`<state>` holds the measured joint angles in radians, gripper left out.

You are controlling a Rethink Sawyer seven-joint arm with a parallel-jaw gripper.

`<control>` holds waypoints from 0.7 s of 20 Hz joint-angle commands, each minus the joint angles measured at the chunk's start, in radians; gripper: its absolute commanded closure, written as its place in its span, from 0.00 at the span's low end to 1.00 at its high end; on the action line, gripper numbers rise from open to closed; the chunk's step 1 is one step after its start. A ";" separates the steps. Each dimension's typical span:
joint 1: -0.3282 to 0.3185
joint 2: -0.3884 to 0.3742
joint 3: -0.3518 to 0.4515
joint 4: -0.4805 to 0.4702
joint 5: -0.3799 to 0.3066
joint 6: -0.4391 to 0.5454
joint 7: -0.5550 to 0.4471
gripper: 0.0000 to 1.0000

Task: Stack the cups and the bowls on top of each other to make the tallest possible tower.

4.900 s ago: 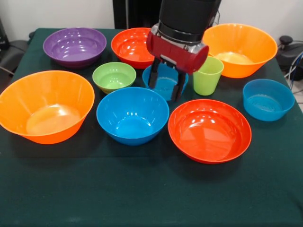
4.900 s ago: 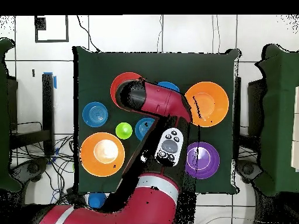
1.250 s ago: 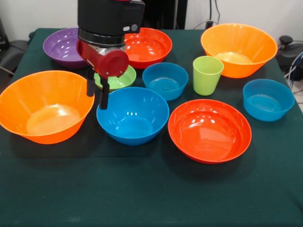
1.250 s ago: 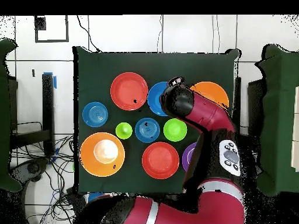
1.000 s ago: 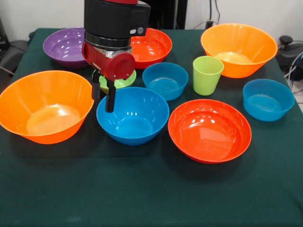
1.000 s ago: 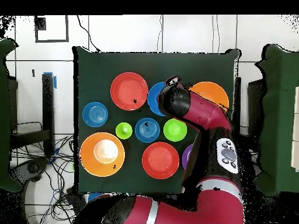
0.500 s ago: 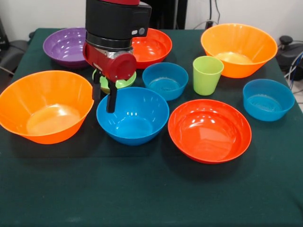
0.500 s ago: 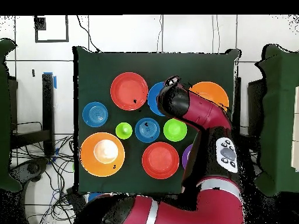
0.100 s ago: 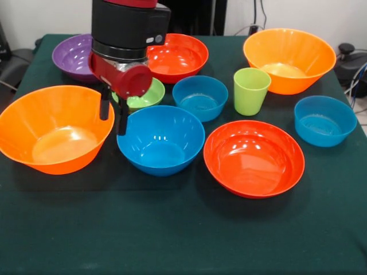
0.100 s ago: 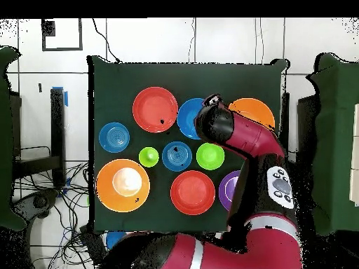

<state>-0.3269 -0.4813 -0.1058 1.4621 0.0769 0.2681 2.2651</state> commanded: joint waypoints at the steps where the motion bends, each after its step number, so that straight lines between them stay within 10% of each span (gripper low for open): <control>1: -0.037 0.071 0.123 -0.006 -0.117 0.033 -0.109 0.00; 14: -0.081 0.096 0.192 0.006 -0.211 -0.028 -0.091 0.00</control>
<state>-0.4064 -0.4433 -0.0614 1.4611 -0.0415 0.2680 2.2651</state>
